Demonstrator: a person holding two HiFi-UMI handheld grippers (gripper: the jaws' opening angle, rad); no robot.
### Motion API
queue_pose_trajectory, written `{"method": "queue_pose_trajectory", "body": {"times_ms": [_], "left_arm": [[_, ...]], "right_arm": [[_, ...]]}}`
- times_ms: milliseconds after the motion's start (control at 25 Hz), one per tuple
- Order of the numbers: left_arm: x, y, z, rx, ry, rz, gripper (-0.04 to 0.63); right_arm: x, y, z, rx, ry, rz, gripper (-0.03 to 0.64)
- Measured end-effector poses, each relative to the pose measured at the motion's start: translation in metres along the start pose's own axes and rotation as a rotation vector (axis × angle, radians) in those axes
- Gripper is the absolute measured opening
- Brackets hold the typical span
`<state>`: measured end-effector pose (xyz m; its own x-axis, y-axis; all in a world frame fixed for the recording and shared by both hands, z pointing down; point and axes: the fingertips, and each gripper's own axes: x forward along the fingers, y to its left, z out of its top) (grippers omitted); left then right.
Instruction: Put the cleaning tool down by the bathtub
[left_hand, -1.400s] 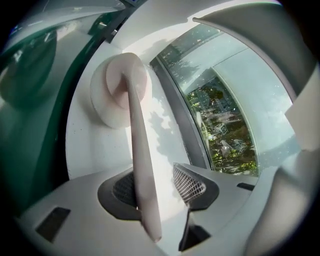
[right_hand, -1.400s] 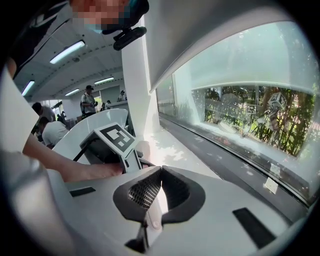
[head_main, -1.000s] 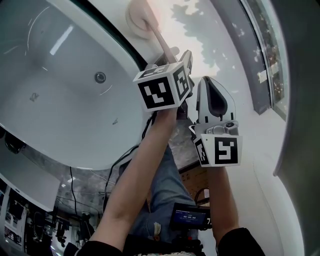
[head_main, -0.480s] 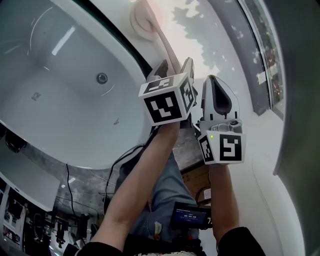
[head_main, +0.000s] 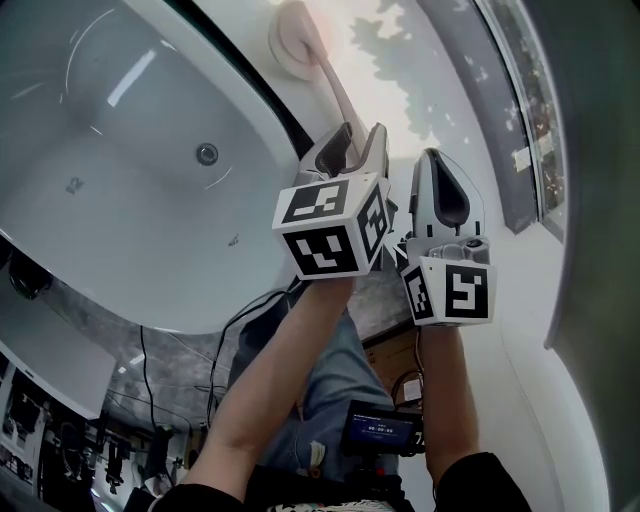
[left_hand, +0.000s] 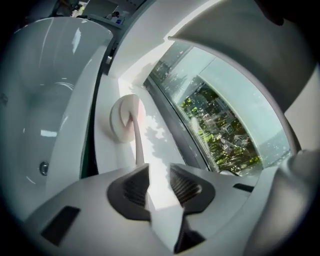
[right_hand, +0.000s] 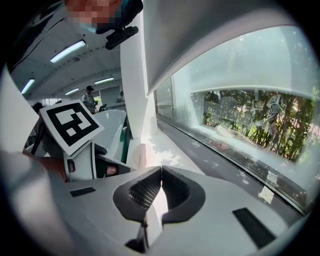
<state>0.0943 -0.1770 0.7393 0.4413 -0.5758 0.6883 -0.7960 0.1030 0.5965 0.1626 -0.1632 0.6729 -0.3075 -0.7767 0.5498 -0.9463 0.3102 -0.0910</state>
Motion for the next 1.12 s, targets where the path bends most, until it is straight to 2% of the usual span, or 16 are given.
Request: {"method": "queue_pose_trajectory", "body": {"times_ms": [40,80,200,360,520,760,960,1120], "left_arm": [[-0.003,-0.001,0.002,0.000,-0.013,-0.009,0.053],[-0.006,-0.003,0.004,0.002,-0.024,-0.028,0.018],[-0.014,-0.012,0.012,0.007,-0.043,-0.100,0.017],[-0.037,-0.016,0.032,0.054,-0.064,-0.133,0.015],[-0.076,-0.014,0.057,0.208,-0.098,-0.123,0.015],[-0.168,-0.031,0.104,0.429,-0.230,-0.200,0.015],[-0.229,-0.039,0.126,0.466,-0.305,-0.218,0.015],[-0.278,-0.057,0.133,0.545,-0.344,-0.244,0.015]], "right_arm": [[0.000,0.000,0.001,-0.004,-0.002,0.000,0.026],[0.000,0.000,0.003,-0.007,-0.004,0.001,0.026],[0.000,0.001,0.009,-0.011,-0.008,0.005,0.026],[-0.004,0.002,0.026,-0.044,-0.013,0.007,0.026],[-0.014,0.004,0.052,-0.094,-0.056,0.003,0.026],[-0.055,0.027,0.105,-0.153,-0.112,-0.023,0.026],[-0.094,0.057,0.140,-0.202,-0.148,-0.053,0.026],[-0.135,0.079,0.165,-0.222,-0.184,-0.075,0.026]]}}
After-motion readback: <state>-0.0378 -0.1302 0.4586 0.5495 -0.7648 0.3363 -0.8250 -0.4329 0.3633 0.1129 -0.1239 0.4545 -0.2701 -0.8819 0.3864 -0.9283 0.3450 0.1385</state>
